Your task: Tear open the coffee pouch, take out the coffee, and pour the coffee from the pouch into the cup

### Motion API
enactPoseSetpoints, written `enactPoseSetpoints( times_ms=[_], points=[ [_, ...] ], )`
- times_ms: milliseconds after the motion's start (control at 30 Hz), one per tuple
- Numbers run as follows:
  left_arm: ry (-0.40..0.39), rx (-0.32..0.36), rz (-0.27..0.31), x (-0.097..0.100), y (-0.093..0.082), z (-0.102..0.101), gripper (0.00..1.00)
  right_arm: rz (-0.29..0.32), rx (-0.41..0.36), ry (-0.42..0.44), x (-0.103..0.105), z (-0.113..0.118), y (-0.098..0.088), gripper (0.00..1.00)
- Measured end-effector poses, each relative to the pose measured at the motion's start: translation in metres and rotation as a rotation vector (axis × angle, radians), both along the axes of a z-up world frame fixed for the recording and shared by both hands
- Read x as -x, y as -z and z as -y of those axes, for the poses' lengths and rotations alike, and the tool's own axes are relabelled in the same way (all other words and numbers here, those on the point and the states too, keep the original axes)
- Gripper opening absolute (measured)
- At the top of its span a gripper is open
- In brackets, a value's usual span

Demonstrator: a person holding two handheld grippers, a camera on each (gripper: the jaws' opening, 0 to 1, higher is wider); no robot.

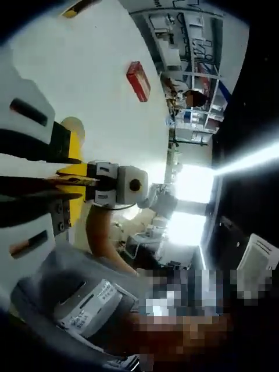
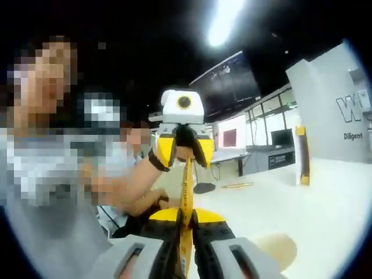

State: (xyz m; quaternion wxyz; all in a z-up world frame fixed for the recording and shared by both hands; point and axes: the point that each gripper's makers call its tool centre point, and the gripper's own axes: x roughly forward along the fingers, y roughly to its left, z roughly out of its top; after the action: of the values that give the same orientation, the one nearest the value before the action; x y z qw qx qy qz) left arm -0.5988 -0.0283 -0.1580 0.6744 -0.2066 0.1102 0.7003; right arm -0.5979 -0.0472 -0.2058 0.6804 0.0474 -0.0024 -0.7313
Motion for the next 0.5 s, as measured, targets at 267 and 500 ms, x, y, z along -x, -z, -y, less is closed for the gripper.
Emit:
enactPoseSetpoints(
  times_ms=[267,500],
  points=[
    [0.097,0.290,-0.032,0.000,0.023,-0.012,0.11,-0.037,-0.094,0.023,0.006,-0.005,0.006,0.09],
    [0.158,0.396,-0.058,0.003,0.031,-0.019,0.05,-0.042,-0.122,0.039,0.011,-0.016,0.011,0.09]
  ],
)
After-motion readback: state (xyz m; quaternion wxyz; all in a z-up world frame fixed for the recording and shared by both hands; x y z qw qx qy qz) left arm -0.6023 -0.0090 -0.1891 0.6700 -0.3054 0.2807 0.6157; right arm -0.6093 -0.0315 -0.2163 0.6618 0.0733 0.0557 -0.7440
